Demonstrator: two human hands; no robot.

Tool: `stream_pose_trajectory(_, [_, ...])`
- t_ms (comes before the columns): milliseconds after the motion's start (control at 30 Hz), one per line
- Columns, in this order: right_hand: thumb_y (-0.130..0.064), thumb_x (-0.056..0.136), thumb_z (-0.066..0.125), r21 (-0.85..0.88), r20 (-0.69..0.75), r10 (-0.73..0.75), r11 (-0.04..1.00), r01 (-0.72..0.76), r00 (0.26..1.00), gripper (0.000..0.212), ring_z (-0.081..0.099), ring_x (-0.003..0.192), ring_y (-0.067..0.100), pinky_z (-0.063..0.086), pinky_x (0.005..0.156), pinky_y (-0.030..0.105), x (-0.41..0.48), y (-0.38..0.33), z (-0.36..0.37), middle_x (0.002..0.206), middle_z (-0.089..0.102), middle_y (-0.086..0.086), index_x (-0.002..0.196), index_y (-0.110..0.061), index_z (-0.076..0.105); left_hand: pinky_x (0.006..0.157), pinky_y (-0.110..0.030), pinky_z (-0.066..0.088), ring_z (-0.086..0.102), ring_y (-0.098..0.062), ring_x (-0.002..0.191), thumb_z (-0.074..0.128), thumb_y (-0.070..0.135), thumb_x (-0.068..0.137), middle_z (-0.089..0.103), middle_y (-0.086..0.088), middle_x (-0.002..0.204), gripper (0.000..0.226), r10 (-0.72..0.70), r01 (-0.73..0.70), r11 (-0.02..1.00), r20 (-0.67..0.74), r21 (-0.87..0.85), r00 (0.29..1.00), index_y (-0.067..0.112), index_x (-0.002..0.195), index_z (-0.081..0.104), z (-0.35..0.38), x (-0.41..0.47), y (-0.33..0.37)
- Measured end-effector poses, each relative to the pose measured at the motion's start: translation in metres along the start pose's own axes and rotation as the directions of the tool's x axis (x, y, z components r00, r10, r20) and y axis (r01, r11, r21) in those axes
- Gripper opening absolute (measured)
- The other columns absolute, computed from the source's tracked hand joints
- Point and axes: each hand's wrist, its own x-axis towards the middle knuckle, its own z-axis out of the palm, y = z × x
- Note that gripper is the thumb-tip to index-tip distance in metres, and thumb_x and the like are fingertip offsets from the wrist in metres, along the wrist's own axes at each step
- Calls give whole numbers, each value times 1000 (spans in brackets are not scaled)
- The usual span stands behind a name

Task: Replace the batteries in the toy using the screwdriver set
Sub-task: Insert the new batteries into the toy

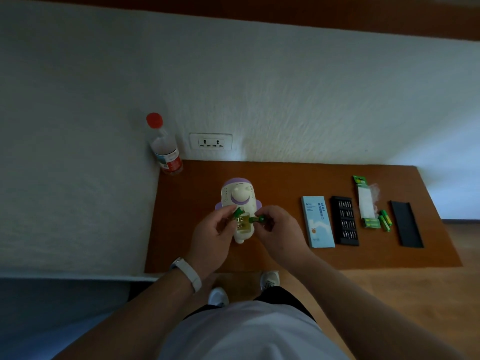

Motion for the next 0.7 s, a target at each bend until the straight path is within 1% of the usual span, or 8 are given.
stream_pose_trajectory(100, [-18,90,66,-19,16,-41,999,42,999,22,55,84,3,48,68,13,4,-2,1,99,58,-8,112,-18,64,83,-3,46,57,12,102,57,8,99,61,14,112,30,17,-16,999,-26,46,1000,17,127,61,3,2,0])
stream_pose_trajectory(167, [-18,90,65,-41,26,-69,997,70,997,21,54,82,4,46,68,14,6,-3,3,97,57,-7,112,-17,65,80,-4,47,59,7,100,58,8,99,62,11,110,28,31,-29,998,-35,59,999,14,125,62,5,2,0])
stream_pose_trajectory(267, [-18,90,64,-64,42,-93,993,95,995,21,52,80,3,44,67,13,8,-2,6,97,57,-7,111,-17,65,73,-5,49,61,13,91,64,9,95,65,15,103,24,47,-44,997,-46,71,998,16,118,64,7,2,0])
stream_pose_trajectory(333, [-17,90,64,-67,41,-98,993,101,994,22,52,81,3,44,67,12,9,-1,7,99,59,-5,112,-16,65,69,-5,49,61,13,87,69,10,91,64,18,98,22,69,-63,993,-62,98,996,21,109,63,8,1,0])
stream_pose_trajectory(467, [-15,90,65,-60,46,-115,991,117,992,22,51,82,2,43,65,9,11,-1,8,100,58,-5,111,-15,65,67,-3,47,60,17,85,73,8,87,63,21,92,24,123,-109,983,-84,150,989,23,101,61,11,2,2])
stream_pose_trajectory(533, [-15,89,65,-54,55,-117,991,120,992,22,49,80,1,42,64,9,13,-1,8,98,56,-7,112,-15,65,68,-6,48,62,8,85,75,9,86,63,16,91,24,151,-133,972,-86,193,985,22,100,62,11,3,0])
stream_pose_trajectory(633, [-15,89,65,-50,67,-120,991,124,990,22,48,81,2,41,64,9,15,-1,9,96,52,-10,112,-15,65,73,-17,49,60,-8,89,78,11,83,60,8,95,22,225,-190,939,-94,287,970,15,101,66,11,7,-8])
stream_pose_trajectory(700, [-16,90,65,-53,76,-126,990,130,989,22,48,81,2,41,64,9,15,0,11,96,52,-10,112,-15,65,75,-17,49,59,-8,92,78,10,83,57,9,97,22,225,-189,938,-95,291,970,12,101,66,11,8,-11])
